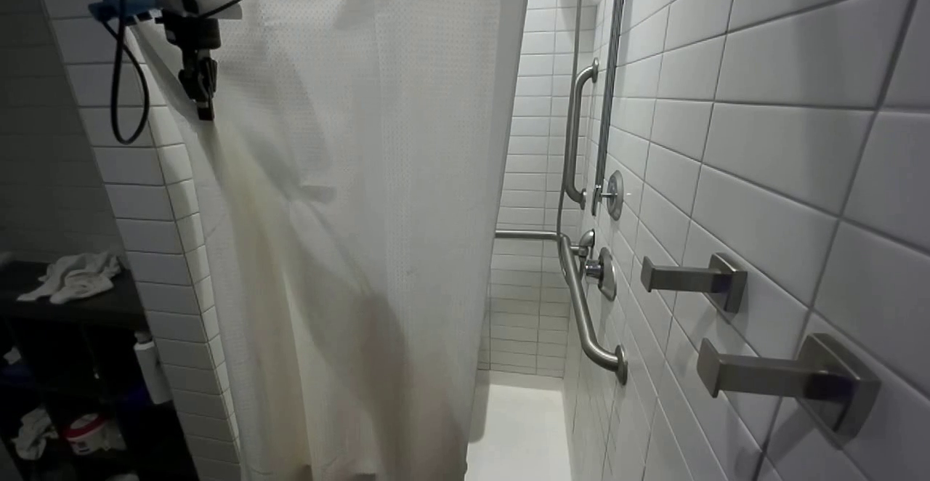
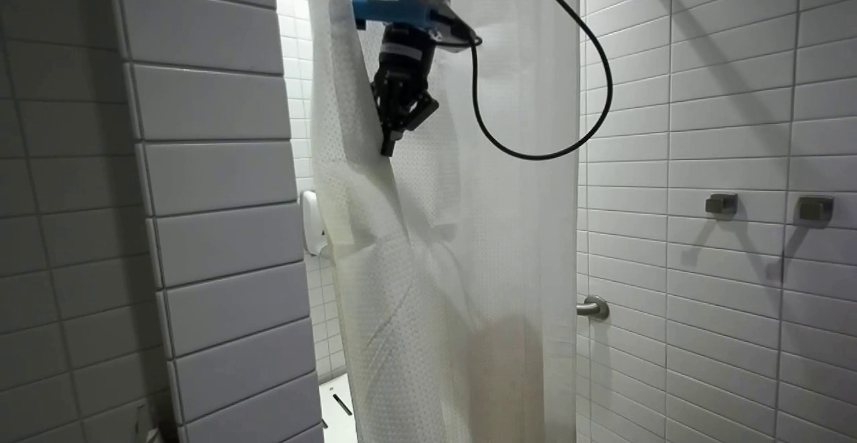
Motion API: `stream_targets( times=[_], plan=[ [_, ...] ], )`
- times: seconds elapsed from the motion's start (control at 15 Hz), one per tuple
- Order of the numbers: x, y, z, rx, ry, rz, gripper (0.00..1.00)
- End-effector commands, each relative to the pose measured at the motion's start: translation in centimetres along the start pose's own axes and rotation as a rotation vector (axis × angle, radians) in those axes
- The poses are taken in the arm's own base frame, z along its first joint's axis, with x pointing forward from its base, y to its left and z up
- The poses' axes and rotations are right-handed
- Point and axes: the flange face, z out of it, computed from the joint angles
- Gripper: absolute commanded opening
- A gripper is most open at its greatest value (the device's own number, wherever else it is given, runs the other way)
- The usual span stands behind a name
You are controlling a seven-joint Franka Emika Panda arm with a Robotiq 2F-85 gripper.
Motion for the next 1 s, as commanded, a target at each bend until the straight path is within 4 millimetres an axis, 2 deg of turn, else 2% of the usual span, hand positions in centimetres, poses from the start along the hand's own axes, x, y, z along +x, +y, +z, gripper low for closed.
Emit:
stream_targets(
  times=[0.0,0.4,0.93],
  plan=[
    [0.9,-1.2,-0.9,-0.011,-0.119,-0.050,0.00],
    [1.6,-1.6,-0.9,-0.057,-0.179,-0.056,0.00],
    [-0.2,-2.1,-0.1,-0.087,-0.142,-0.077,0.00]
  ],
)
